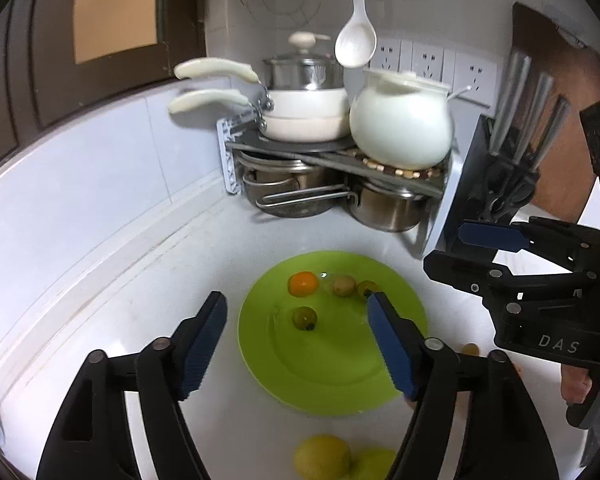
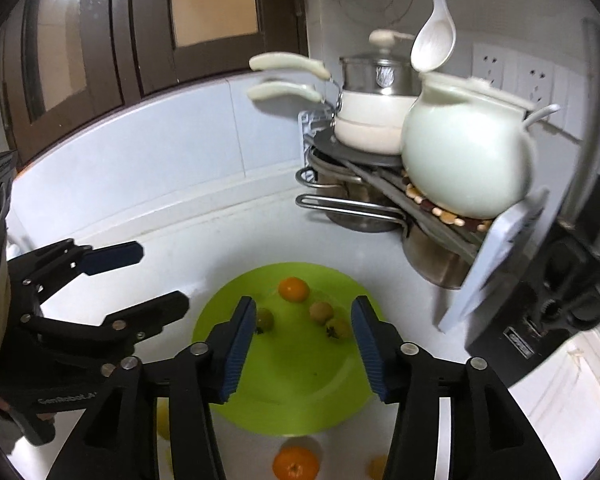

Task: Organize fruits
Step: 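Withdraw both open tools from the plate toward the remaining fruits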

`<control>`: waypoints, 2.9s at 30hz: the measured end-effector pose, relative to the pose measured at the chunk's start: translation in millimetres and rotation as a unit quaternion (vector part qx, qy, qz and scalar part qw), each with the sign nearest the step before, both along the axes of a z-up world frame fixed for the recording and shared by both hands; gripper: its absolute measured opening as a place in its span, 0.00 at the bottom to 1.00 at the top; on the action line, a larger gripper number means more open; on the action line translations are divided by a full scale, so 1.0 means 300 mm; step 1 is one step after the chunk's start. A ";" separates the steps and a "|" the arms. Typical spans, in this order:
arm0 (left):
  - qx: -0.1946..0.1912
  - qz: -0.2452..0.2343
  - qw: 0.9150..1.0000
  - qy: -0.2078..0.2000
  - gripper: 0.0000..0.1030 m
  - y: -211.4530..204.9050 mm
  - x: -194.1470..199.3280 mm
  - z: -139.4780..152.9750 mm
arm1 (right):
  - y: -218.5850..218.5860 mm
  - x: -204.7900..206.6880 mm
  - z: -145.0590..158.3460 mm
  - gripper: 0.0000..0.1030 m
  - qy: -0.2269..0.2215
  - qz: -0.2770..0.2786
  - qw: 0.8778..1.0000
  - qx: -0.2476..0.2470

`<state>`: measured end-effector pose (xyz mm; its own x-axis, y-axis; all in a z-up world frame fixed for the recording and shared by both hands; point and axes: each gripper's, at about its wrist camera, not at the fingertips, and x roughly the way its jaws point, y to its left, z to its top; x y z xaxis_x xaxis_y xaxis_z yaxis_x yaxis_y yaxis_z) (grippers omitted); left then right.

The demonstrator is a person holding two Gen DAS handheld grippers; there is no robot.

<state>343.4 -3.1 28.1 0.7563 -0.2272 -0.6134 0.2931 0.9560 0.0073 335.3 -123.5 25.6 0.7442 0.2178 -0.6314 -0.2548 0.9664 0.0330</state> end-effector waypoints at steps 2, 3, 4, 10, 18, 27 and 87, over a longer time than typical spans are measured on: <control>-0.005 0.002 1.000 -0.005 0.73 0.002 -0.028 0.011 | -0.006 -0.034 0.014 0.56 -0.009 -0.008 1.000 -0.001; -0.007 0.004 1.000 -0.009 0.73 0.005 -0.046 0.019 | -0.009 -0.054 0.019 0.59 -0.013 -0.013 1.000 -0.001; -0.010 0.007 1.000 -0.013 0.74 0.007 -0.066 0.025 | -0.015 -0.072 0.025 0.60 -0.016 -0.017 1.000 0.000; -0.015 0.016 0.999 -0.031 0.78 0.005 -0.173 0.050 | -0.039 -0.157 0.031 0.61 -0.023 -0.037 0.999 0.011; -0.014 0.032 0.998 -0.044 0.82 0.005 -0.304 0.046 | -0.073 -0.299 0.035 0.62 -0.051 -0.075 0.996 -0.002; -0.023 0.042 0.997 -0.053 0.82 0.019 -0.418 0.006 | -0.080 -0.425 0.000 0.62 -0.052 -0.094 0.994 -0.003; -0.035 0.061 0.994 0.083 0.69 -0.104 -0.357 -0.397 | -0.133 -0.402 -0.360 0.54 0.056 0.004 0.992 -0.110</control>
